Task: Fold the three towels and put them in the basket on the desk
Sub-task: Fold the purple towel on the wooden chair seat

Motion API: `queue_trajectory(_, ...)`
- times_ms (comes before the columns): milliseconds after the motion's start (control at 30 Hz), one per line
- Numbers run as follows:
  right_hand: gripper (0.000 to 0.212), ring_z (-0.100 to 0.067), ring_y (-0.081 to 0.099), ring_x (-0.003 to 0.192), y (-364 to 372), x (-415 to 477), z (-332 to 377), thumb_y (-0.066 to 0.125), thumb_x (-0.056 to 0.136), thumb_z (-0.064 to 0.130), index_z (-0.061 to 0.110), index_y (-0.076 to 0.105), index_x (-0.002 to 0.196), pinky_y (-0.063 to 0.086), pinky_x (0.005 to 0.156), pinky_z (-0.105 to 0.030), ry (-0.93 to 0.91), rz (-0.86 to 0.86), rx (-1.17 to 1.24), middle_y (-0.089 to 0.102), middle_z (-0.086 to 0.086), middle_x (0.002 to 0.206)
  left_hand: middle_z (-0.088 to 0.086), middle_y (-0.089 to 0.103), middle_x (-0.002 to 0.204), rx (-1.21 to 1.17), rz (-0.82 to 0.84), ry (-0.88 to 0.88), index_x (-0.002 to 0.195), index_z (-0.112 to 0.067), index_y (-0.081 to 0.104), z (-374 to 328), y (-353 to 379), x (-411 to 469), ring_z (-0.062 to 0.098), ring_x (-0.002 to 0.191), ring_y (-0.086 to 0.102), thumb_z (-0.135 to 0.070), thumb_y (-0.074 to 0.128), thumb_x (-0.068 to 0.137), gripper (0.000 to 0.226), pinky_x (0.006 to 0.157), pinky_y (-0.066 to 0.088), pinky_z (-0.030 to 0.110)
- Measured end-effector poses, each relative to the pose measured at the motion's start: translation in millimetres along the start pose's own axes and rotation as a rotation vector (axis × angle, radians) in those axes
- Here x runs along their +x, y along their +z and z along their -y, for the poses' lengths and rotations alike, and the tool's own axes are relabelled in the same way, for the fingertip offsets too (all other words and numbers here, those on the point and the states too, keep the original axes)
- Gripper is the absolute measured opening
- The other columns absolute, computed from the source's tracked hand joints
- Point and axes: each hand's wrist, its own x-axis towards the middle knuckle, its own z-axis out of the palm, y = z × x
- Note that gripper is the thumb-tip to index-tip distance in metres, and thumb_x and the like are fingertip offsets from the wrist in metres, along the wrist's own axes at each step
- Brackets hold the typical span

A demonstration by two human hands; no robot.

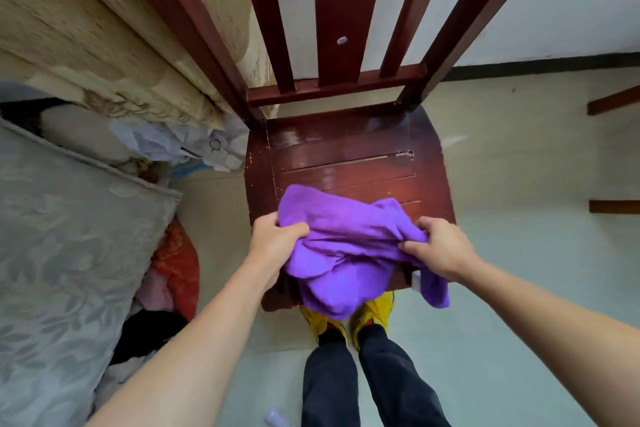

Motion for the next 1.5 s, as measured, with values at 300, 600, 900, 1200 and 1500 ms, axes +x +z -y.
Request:
queue_trajectory(300,0.015,-0.023,0.060,0.071,-39,34,-24,0.062,0.085,0.003,0.016,0.062,0.077,0.052,0.069,-0.033,0.202,-0.173,0.627,0.066,-0.013,0.084,0.005,0.052,0.062,0.033,-0.057,0.055,0.073,-0.015,0.055,-47,-25,44,0.003,0.035,0.047,0.000,0.062,0.085,0.021,0.034,0.033,0.013)
queue_trajectory(600,0.017,-0.017,0.058,0.073,-47,61,22,0.069,0.074,0.008,0.022,0.062,0.082,0.051,0.071,-0.034,-0.019,-0.217,0.550,0.066,-0.003,0.084,0.008,0.068,0.103,0.620,0.165,0.057,0.099,-0.020,0.061,23,36,31,0.032,0.098,0.062,-0.033,0.078,0.069,0.037,0.085,0.050,0.036)
queue_trajectory(900,0.018,-0.024,0.064,0.098,-68,65,59,0.063,0.081,0.035,0.024,0.064,0.095,0.048,0.083,-0.033,0.022,-0.462,0.358,0.070,-0.002,0.102,0.023,0.056,0.125,0.527,-0.267,-0.056,0.120,-0.004,0.047,55,28,5,0.041,0.115,0.053,-0.040,0.052,0.092,0.046,0.091,0.043,0.043)
queue_trajectory(1200,0.036,-0.021,0.054,0.060,28,62,73,0.077,0.069,0.044,0.019,0.051,0.065,0.044,0.055,-0.026,0.249,0.075,0.765,0.059,-0.003,0.066,0.002,0.061,0.079,0.222,-0.167,0.095,0.088,-0.017,0.065,11,32,70,0.023,0.078,0.059,-0.033,0.077,0.076,0.024,0.079,0.049,0.035)
queue_trajectory(1500,0.023,-0.025,0.061,0.082,-16,44,51,0.061,0.060,0.011,0.012,0.062,0.083,0.053,0.083,-0.040,0.414,0.161,1.500,0.063,-0.011,0.090,0.008,0.055,0.068,-0.294,0.096,-0.416,0.072,-0.012,0.060,31,43,25,0.021,0.062,0.051,-0.013,0.060,0.075,0.003,0.065,0.044,0.030)
